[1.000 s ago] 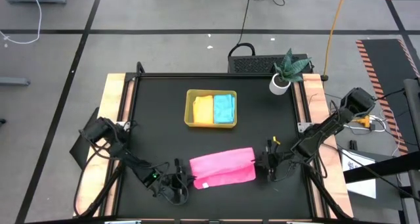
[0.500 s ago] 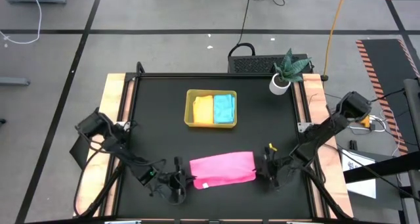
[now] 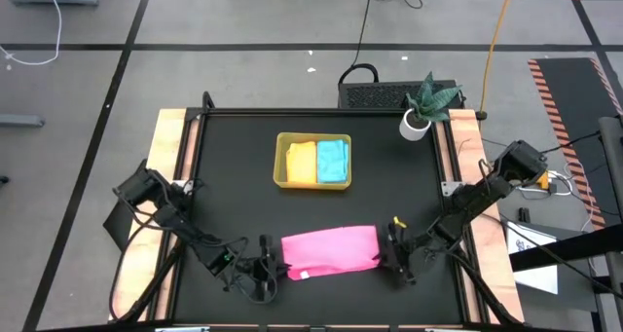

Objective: Fold microfiber towels
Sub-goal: Fold the pink microfiber cloth

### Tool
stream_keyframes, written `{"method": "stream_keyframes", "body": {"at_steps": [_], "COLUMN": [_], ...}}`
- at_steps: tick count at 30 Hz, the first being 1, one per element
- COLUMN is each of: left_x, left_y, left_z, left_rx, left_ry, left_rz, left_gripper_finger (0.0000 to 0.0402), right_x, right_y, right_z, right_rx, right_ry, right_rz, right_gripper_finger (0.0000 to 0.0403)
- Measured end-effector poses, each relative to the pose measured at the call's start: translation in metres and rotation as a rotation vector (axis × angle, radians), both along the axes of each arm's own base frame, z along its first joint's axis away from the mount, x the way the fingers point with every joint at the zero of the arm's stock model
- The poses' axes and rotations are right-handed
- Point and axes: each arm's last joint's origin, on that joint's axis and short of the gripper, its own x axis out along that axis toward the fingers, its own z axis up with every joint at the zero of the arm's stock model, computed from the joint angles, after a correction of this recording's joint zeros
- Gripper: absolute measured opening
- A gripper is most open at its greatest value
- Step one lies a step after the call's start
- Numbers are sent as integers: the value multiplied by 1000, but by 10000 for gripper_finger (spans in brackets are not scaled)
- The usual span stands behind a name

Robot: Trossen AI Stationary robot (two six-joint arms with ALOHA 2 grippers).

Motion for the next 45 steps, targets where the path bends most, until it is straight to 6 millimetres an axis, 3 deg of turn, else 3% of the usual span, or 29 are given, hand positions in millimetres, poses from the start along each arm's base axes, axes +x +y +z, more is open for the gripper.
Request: {"method": "stream_keyframes", "body": {"at_steps": [8, 15, 22, 28, 33, 39, 45], "left_x": [-1, -12, -5, 16, 20, 10, 5], "left_y": [0, 6, 13, 19, 23, 32, 44], "left_z": [3, 35, 45, 17, -7, -13, 4], "left_rx": [-25, -115, -113, -213, -248, -138, -58], "left_ry": [1, 15, -41, 25, 148, 244, 226], "left_rz": [7, 11, 27, -8, -22, 68, 149], "left_gripper_finger": [114, 159, 133, 96, 75, 46, 13], "right_x": [0, -5, -3, 5, 13, 13, 16], "right_y": [3, 5, -1, -11, -16, -10, 0], "right_z": [1, 20, 34, 20, 4, -7, 2], "right_rx": [65, 215, 193, 158, 127, 206, 264], "right_ry": [25, 47, -57, -1, 51, 147, 44], "right_rz": [45, 184, 103, -4, -50, 15, 75], "right_gripper_finger": [155, 193, 149, 71, 9, 12, 5]}}
